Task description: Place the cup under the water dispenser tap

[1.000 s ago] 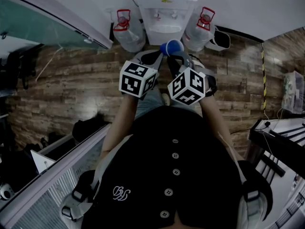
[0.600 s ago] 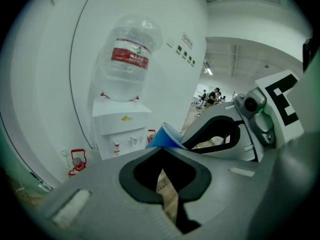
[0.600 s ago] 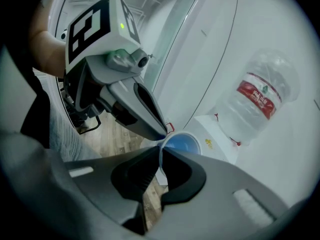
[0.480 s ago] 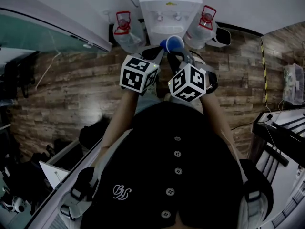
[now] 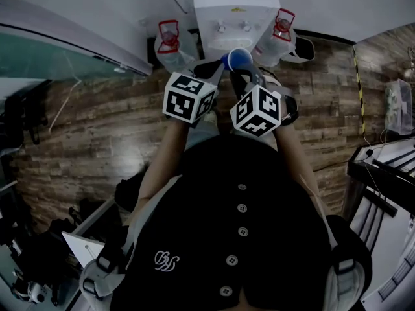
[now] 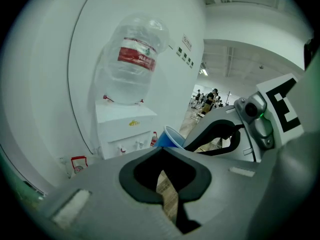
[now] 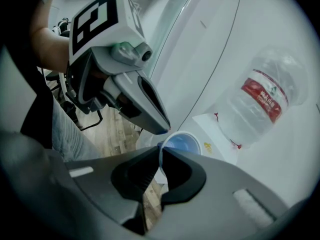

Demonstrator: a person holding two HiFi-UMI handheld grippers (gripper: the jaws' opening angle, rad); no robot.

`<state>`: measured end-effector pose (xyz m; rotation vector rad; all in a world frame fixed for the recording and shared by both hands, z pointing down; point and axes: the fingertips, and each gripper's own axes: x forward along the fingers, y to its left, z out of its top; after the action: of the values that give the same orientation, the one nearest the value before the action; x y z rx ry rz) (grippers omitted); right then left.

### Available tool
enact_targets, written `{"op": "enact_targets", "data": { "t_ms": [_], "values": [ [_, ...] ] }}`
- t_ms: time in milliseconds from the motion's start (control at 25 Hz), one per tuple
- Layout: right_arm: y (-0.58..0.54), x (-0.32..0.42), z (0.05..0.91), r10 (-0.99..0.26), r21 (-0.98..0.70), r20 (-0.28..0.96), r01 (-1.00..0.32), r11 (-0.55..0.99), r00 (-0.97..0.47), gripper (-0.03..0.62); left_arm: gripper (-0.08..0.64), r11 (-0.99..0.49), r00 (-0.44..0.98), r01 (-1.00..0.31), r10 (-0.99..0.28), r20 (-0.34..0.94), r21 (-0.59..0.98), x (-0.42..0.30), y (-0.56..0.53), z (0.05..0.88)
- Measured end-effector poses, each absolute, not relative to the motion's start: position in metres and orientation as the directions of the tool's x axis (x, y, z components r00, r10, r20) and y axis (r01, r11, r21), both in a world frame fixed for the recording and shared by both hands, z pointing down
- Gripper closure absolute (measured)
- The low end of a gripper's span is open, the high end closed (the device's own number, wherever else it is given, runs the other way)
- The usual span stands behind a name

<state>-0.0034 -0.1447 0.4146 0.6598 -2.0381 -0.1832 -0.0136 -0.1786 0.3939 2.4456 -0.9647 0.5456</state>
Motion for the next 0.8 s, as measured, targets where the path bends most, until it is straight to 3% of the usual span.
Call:
{"op": "enact_targets", "data": {
  "t_ms": [800],
  "values": [
    [-0.153, -0.04, 0.432, -0.529, 0.375, 0.784, -0.432, 0.82, -0.325, 0.569, 0.563, -0.715, 0.731, -0.639, -0.448, 0.515, 0.285, -0.048, -0.193, 0.41]
  ]
}}
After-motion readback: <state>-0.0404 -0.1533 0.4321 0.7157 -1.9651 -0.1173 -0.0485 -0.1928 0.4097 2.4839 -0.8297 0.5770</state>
